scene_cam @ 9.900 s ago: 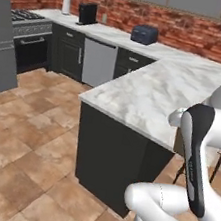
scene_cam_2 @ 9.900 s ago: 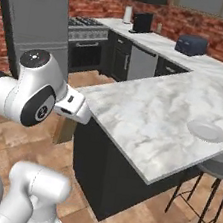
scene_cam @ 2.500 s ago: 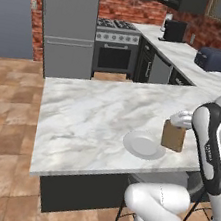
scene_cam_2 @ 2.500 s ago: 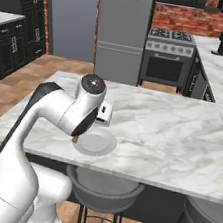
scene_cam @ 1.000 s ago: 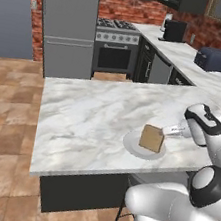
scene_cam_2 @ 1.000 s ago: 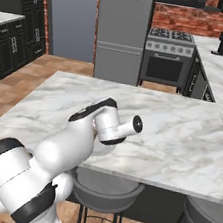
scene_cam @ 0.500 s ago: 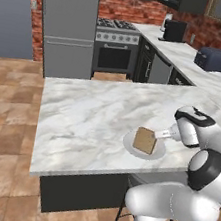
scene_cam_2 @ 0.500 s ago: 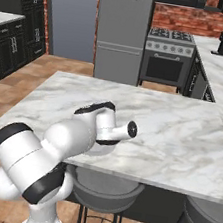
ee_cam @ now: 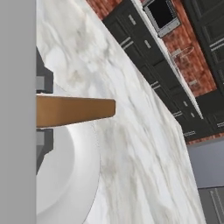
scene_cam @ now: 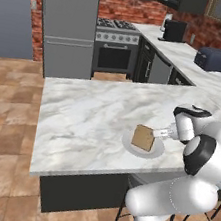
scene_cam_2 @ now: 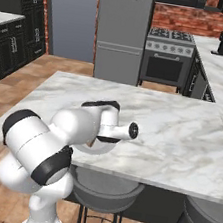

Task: Start the toaster. Once the lever pops up, take the bread to the plate on the dining counter.

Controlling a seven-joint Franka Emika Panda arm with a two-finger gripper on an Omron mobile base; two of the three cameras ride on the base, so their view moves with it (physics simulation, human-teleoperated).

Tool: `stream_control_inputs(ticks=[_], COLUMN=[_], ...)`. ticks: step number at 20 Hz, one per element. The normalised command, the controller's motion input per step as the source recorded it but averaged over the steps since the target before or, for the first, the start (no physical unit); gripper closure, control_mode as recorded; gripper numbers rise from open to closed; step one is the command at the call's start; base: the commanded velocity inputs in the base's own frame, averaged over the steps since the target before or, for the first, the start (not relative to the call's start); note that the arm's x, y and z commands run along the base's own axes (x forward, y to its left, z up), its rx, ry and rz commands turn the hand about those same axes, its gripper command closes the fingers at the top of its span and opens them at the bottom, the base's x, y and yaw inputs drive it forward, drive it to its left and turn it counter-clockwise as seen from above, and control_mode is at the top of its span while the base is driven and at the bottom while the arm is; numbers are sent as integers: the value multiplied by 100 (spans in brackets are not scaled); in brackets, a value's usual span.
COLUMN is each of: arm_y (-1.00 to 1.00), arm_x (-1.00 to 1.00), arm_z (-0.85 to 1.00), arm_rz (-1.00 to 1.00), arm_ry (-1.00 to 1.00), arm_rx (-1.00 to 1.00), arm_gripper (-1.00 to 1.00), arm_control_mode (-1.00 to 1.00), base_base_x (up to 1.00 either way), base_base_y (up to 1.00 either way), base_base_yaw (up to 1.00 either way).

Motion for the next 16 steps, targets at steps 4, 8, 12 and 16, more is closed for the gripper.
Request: stream_control_inputs(ticks=[4,8,12,16], arm_y=[0,-11,-1,0], arm_x=[0,0,-4,-3], arm_z=[0,0,0,0], arm_rz=[0,0,0,-1], arm_ry=[-4,0,3,8], arm_rx=[0,0,0,0], arm_gripper=[100,100,100,100], arm_control_mode=[-100,-100,-100,-100], base_base_x=[0,0,0,0], base_base_y=[0,0,0,0], base_base_yaw=[0,0,0,0])
